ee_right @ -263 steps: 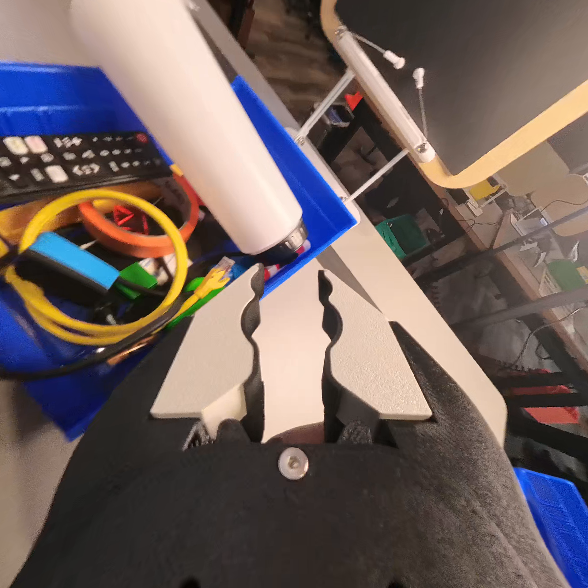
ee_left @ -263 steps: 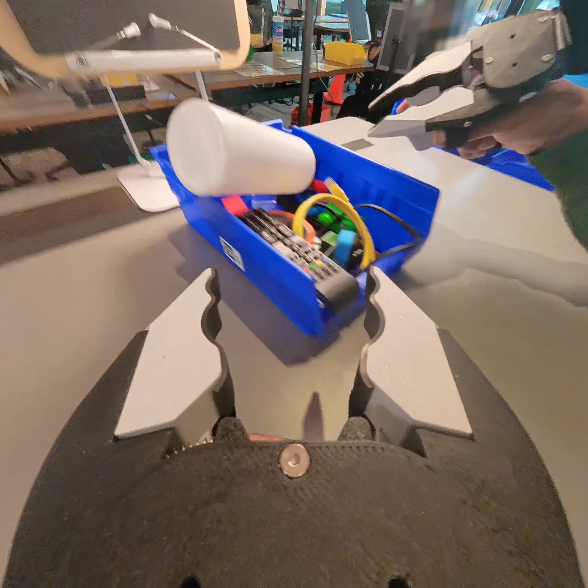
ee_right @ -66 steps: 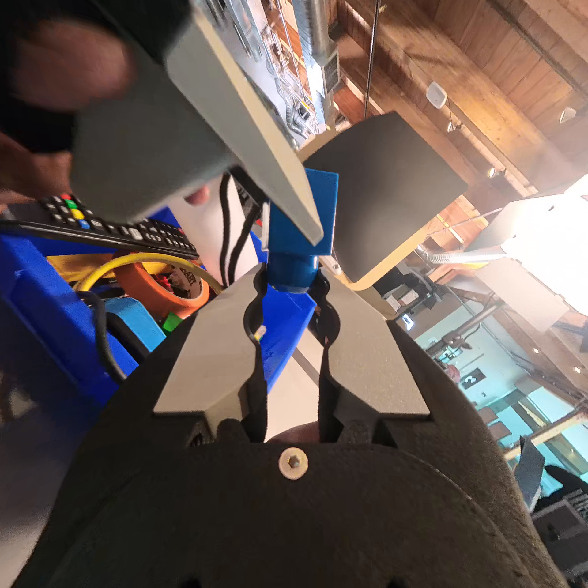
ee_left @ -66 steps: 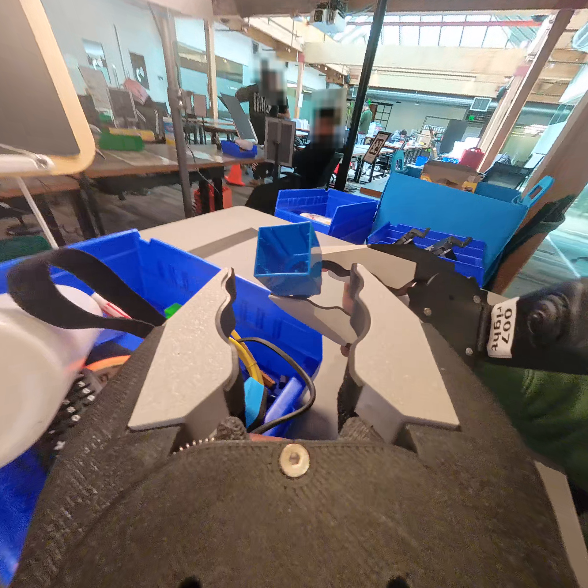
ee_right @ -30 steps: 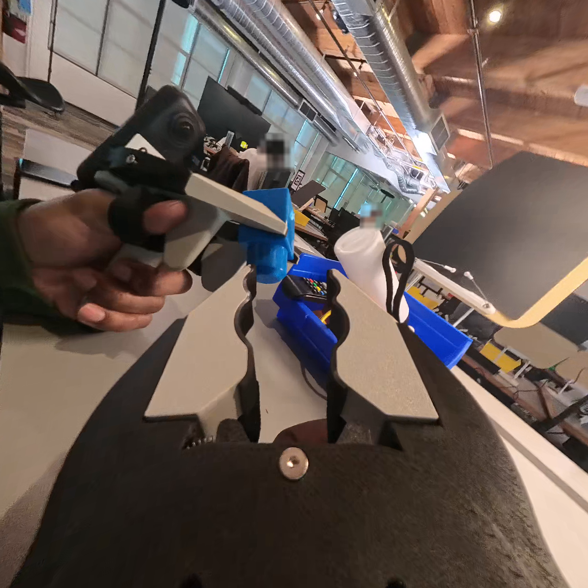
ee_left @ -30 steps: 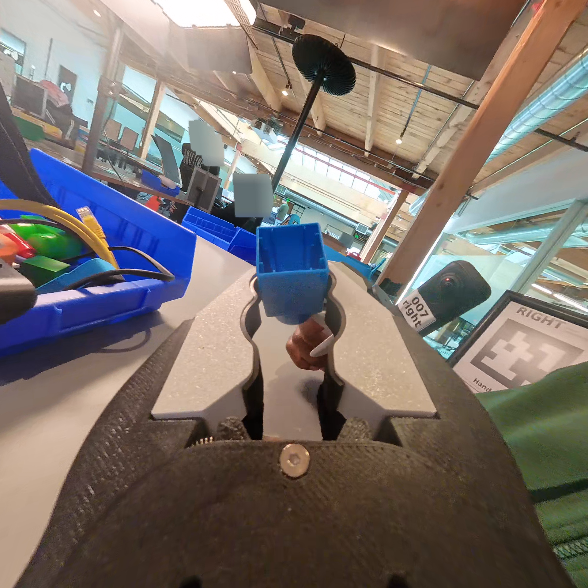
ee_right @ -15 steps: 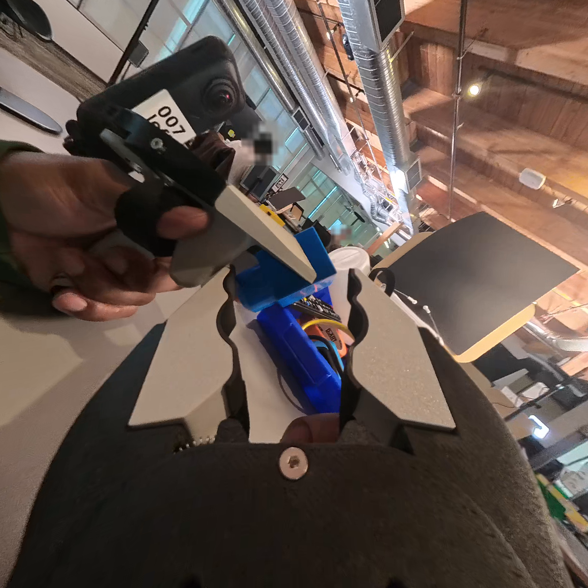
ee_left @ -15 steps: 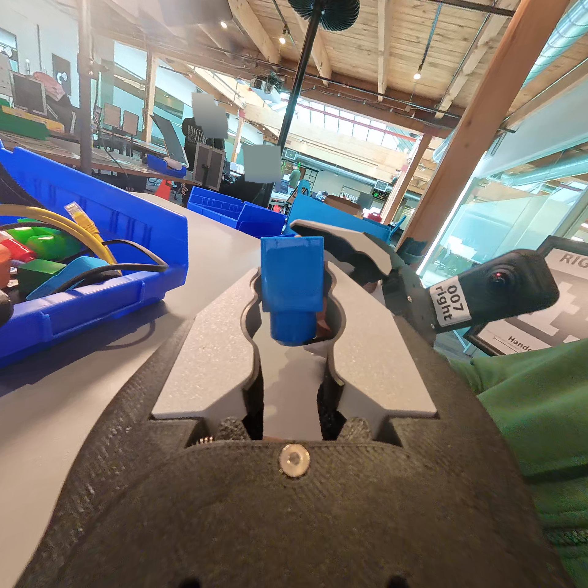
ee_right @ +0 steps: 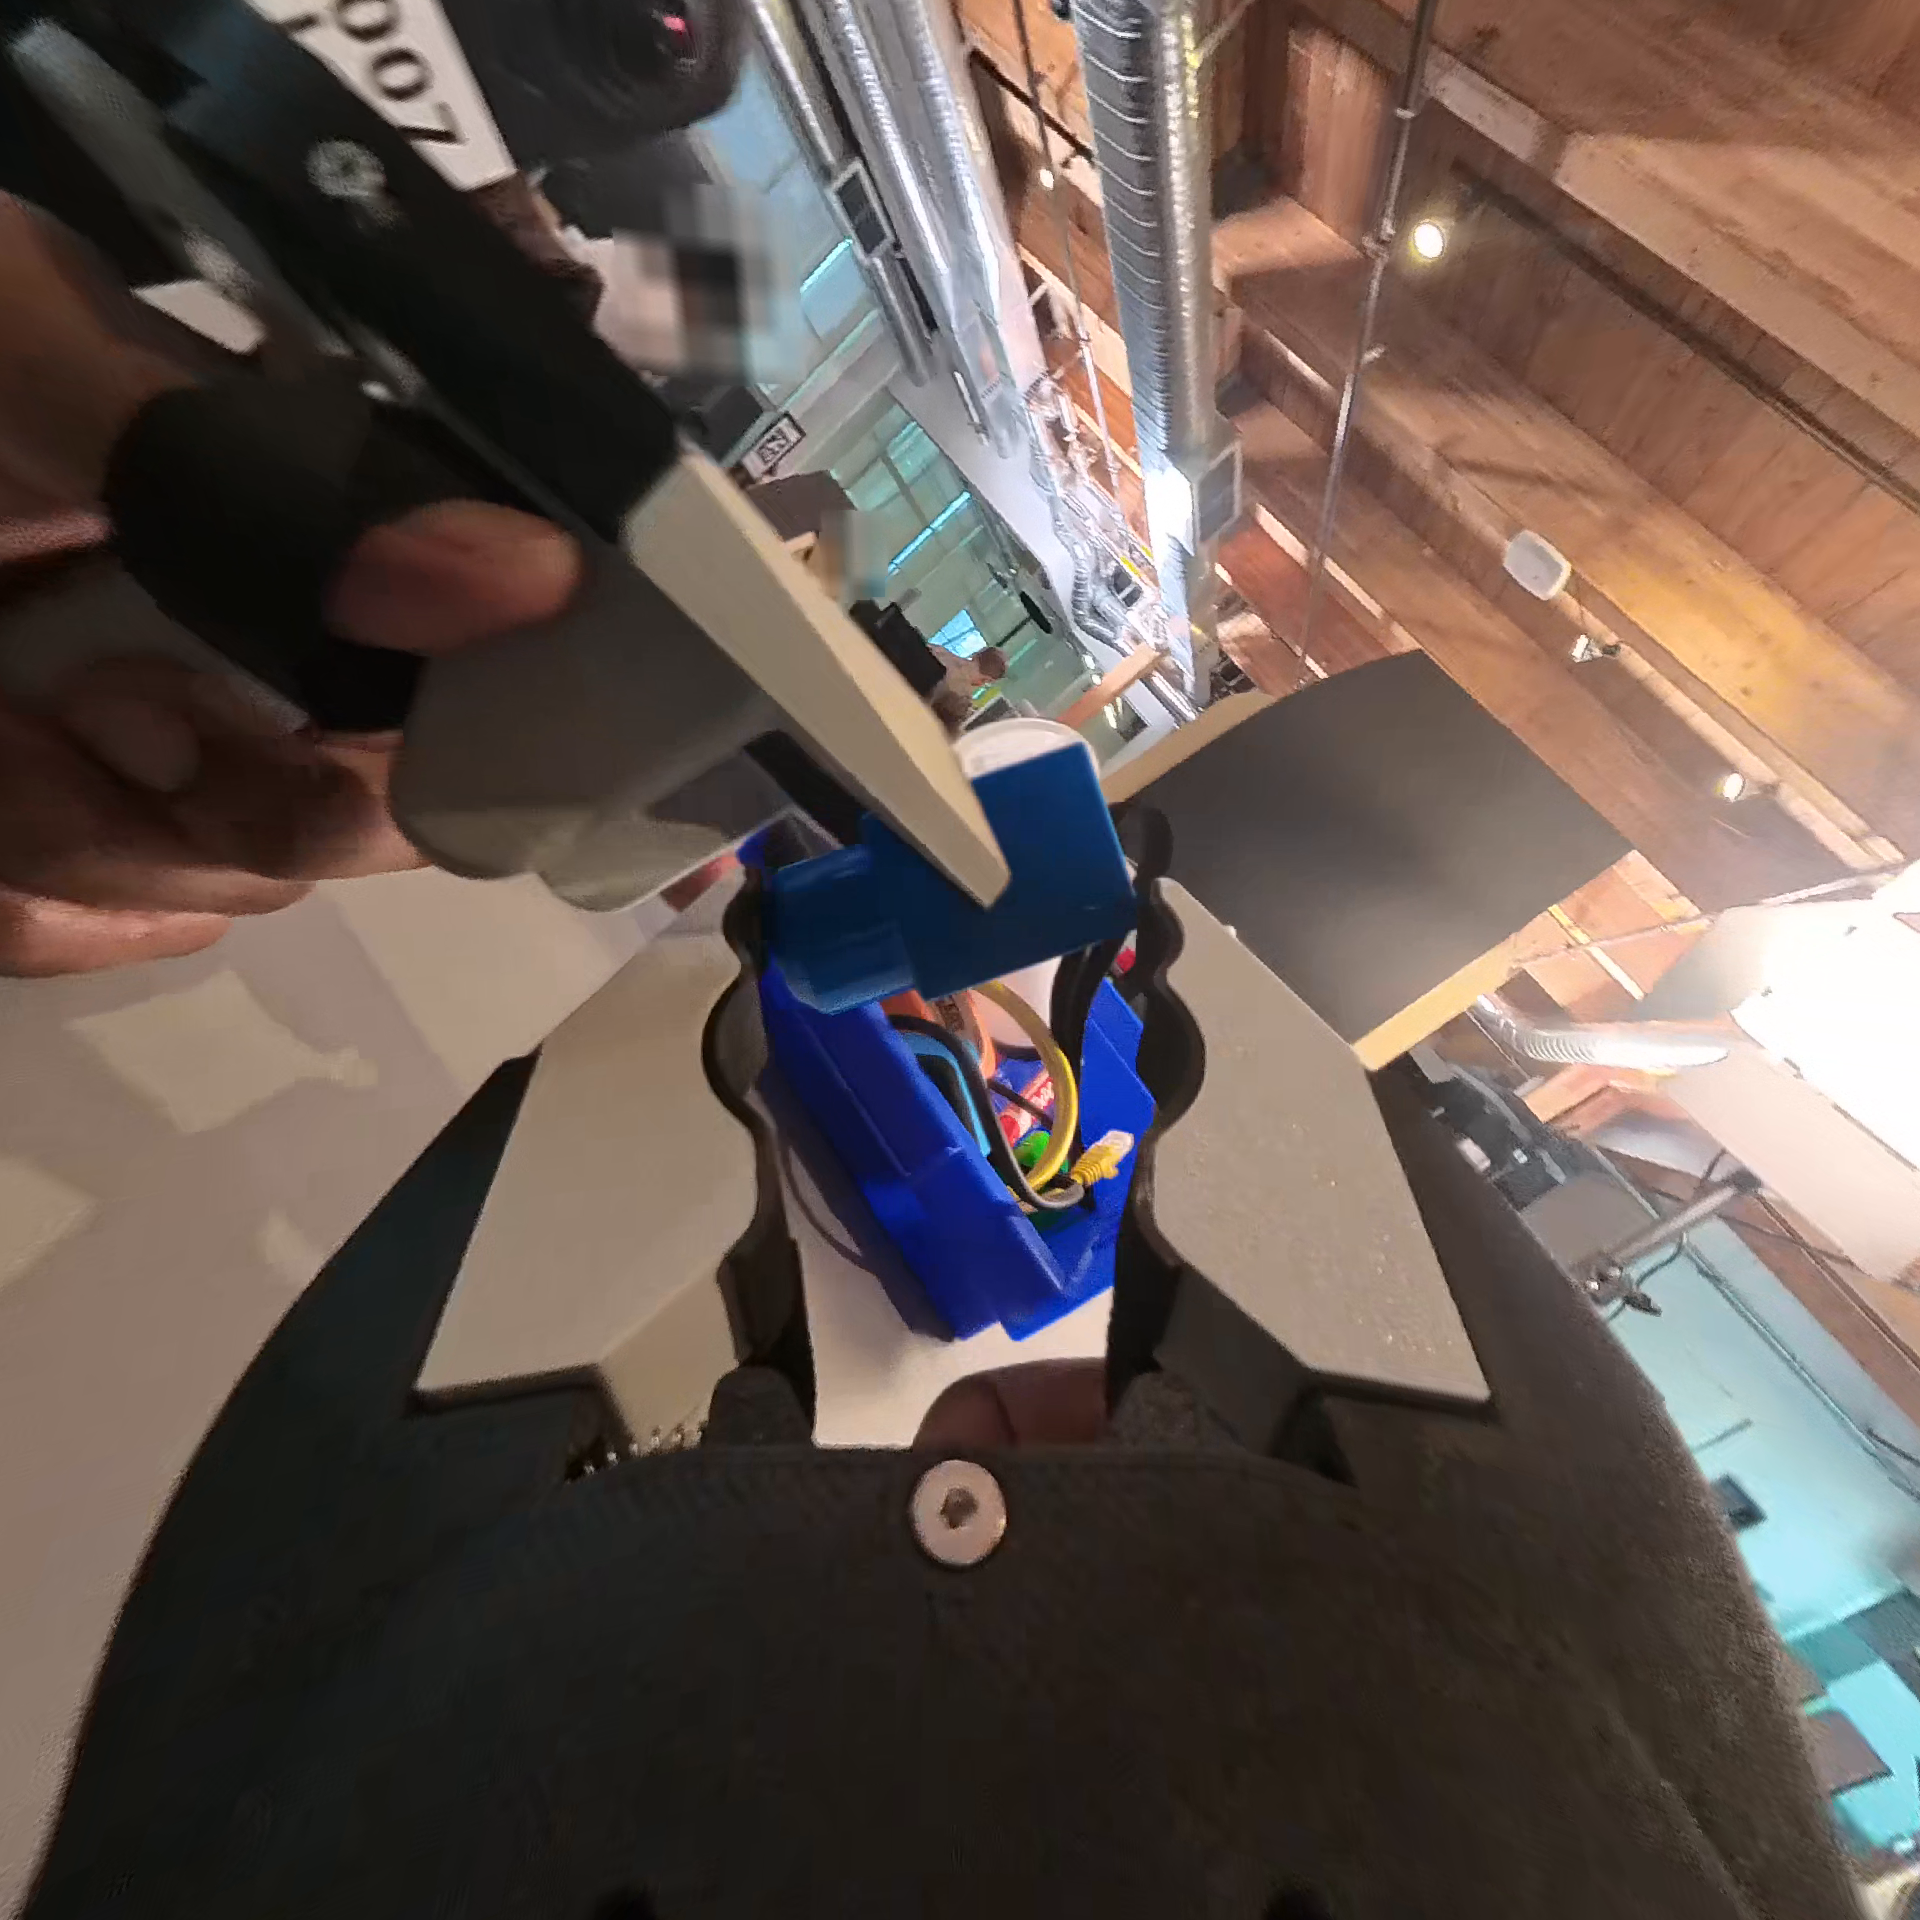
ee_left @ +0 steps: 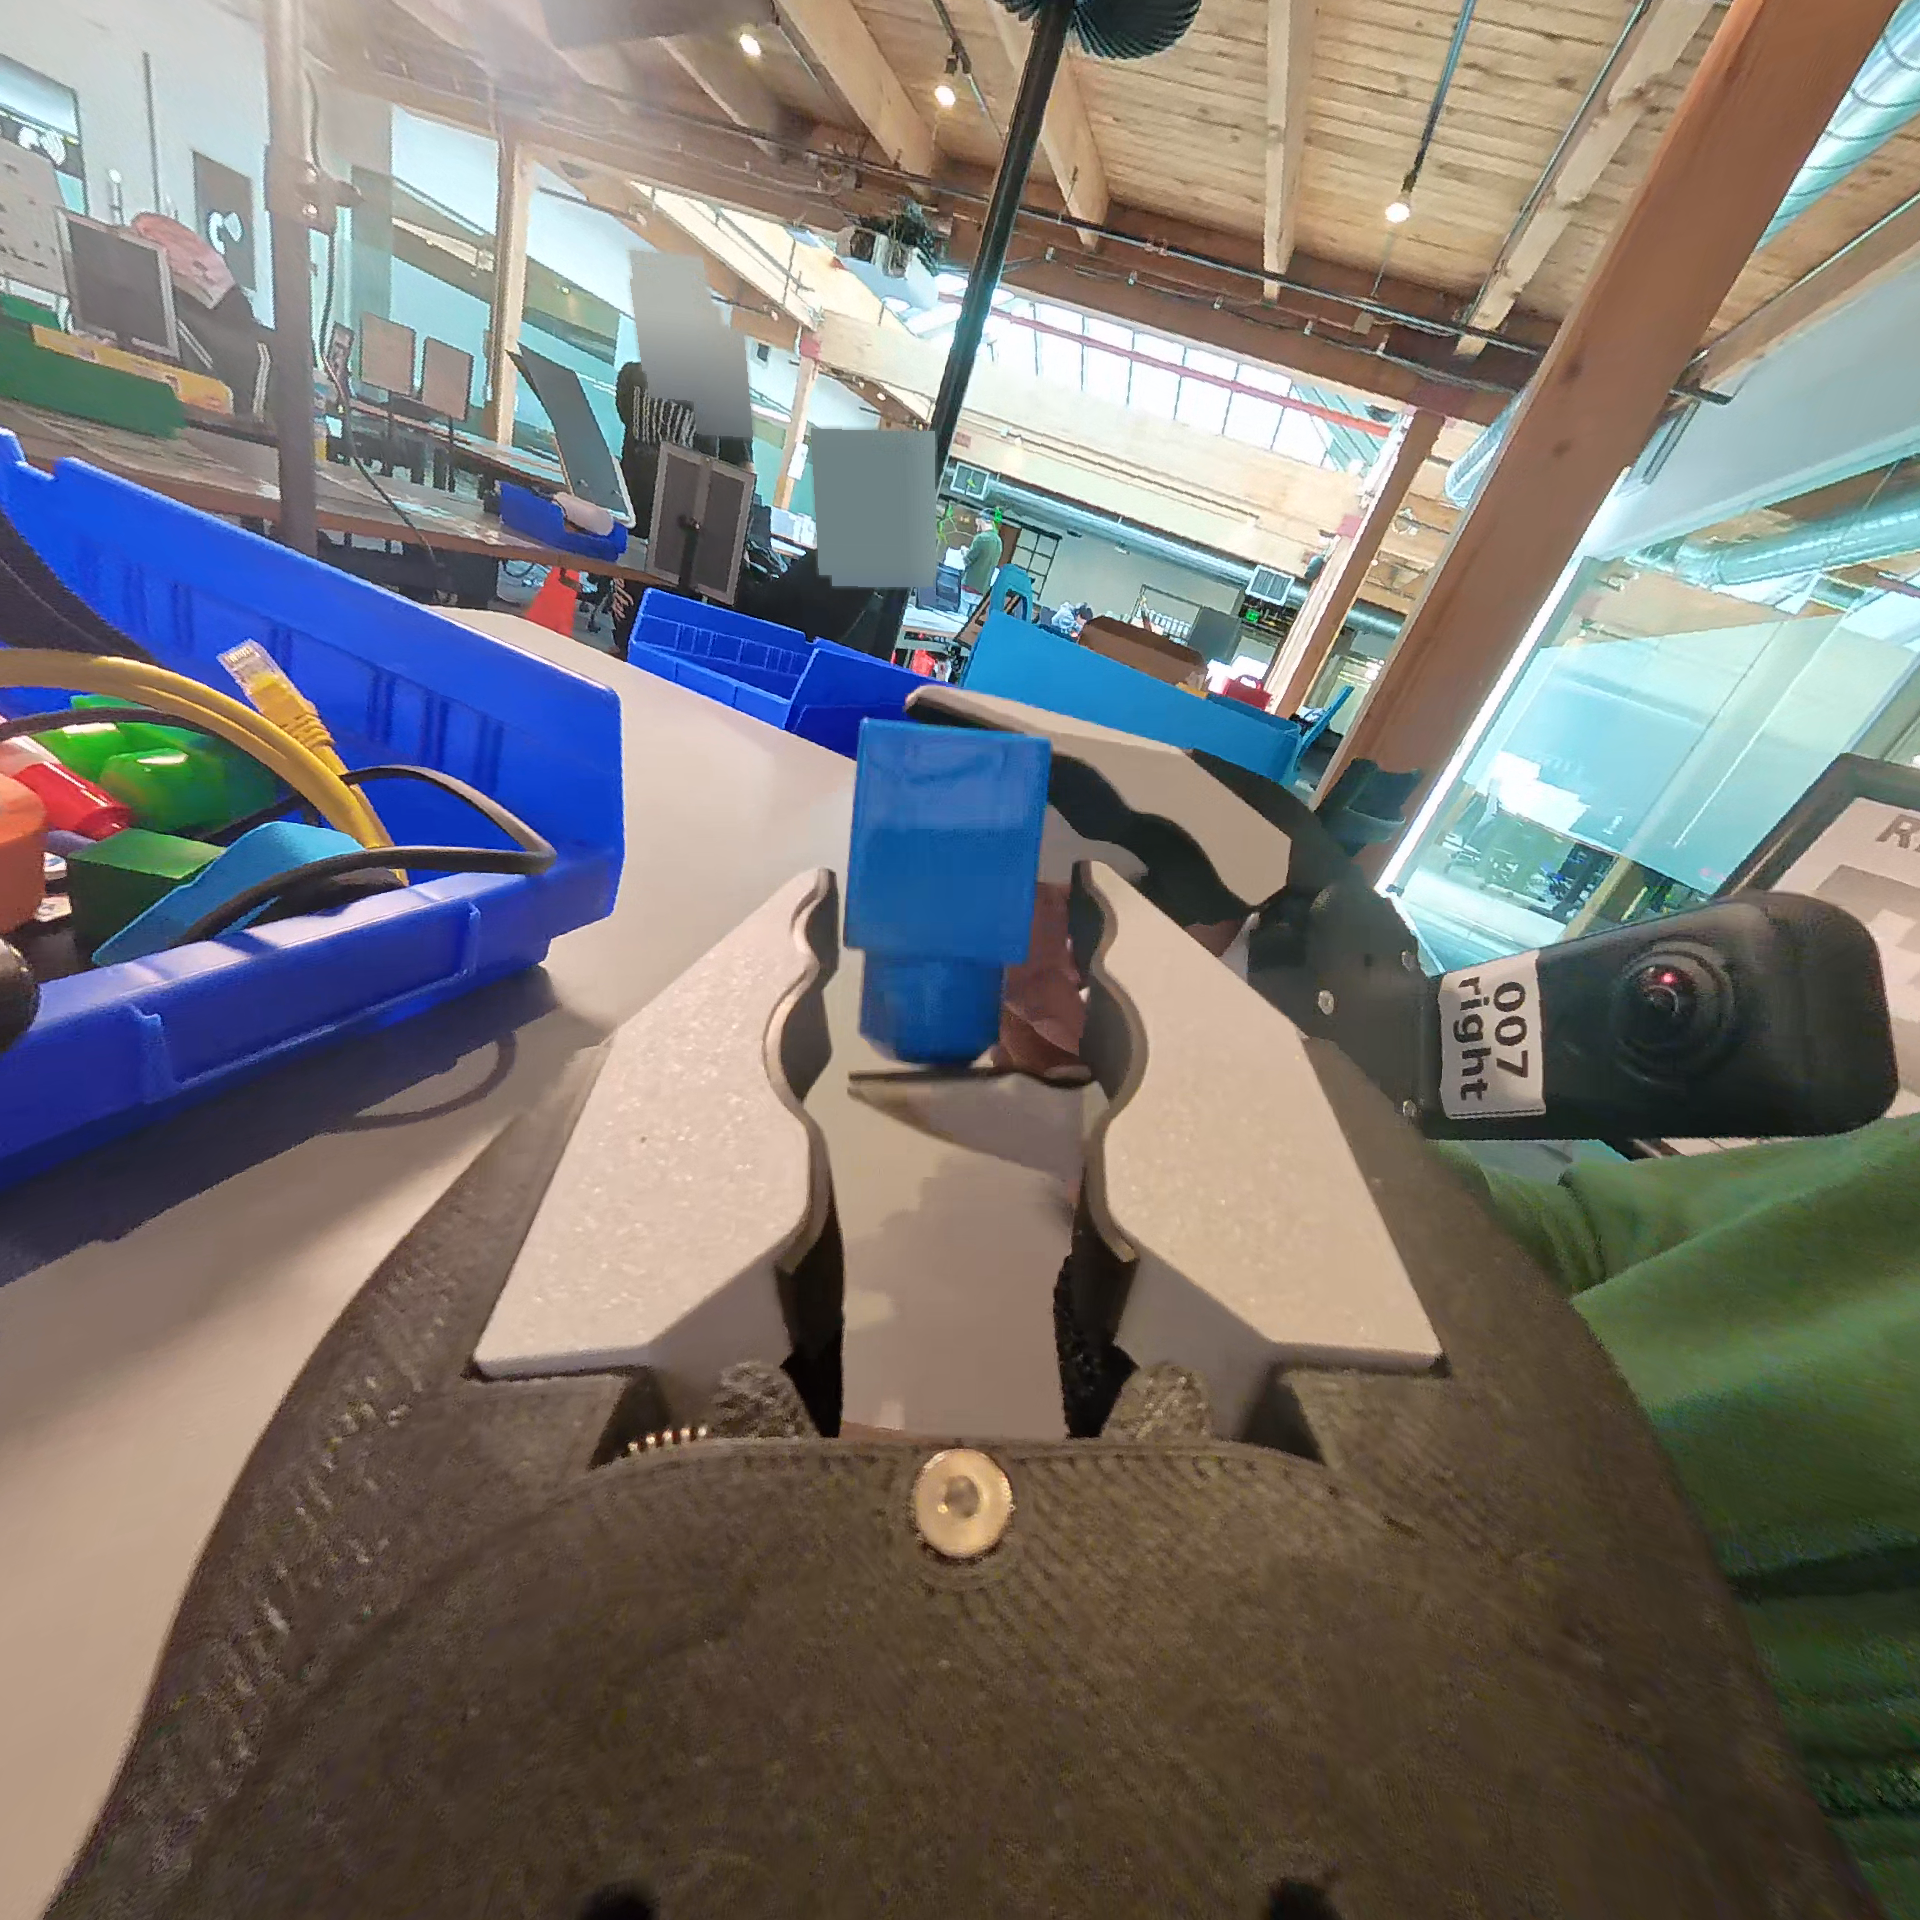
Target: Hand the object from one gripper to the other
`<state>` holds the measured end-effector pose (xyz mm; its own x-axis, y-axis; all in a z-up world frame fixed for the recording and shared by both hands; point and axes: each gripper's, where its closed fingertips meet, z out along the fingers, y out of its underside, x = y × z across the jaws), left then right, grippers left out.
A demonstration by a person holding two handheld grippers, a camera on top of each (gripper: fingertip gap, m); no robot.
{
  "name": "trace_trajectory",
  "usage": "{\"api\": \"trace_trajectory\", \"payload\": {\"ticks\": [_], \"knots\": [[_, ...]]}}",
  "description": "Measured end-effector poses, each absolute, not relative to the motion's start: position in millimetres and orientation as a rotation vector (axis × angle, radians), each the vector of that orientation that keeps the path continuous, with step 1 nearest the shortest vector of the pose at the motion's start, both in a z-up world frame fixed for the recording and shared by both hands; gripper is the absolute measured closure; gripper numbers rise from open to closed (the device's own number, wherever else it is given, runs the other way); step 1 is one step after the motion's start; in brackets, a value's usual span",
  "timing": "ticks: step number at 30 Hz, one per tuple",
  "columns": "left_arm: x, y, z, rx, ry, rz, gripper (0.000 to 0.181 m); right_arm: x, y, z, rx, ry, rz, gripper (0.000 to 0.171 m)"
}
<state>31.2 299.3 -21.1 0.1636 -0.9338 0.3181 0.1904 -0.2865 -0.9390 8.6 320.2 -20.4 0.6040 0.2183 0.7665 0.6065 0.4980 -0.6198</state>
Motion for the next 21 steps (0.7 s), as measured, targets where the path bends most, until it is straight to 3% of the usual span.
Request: {"api": "trace_trajectory", "payload": {"ticks": [4,8,12,15,21], "knots": [[30.3,302.7,-20.2,-1.386,0.759,-1.324,0.118,23.9,322.7,-4.4,-1.066,-0.810,-0.249,0.098],[32.5,300.3,-21.3,-1.386,0.782,-1.317,0.118,26.6,321.0,0.9,-1.047,-0.784,-0.246,0.098],[33.3,296.8,-21.2,-1.380,0.800,-1.343,0.128,16.6,313.3,0.3,-0.988,-0.833,-0.274,0.098],[34.1,289.5,-19.9,-1.352,0.840,-1.362,0.148,12.8,311.7,-1.9,-0.978,-0.855,-0.277,0.098],[28.5,300.1,-21.7,-1.328,0.853,-1.101,0.149,11.7,310.5,-3.5,-0.998,-0.864,-0.209,0.101]]}}
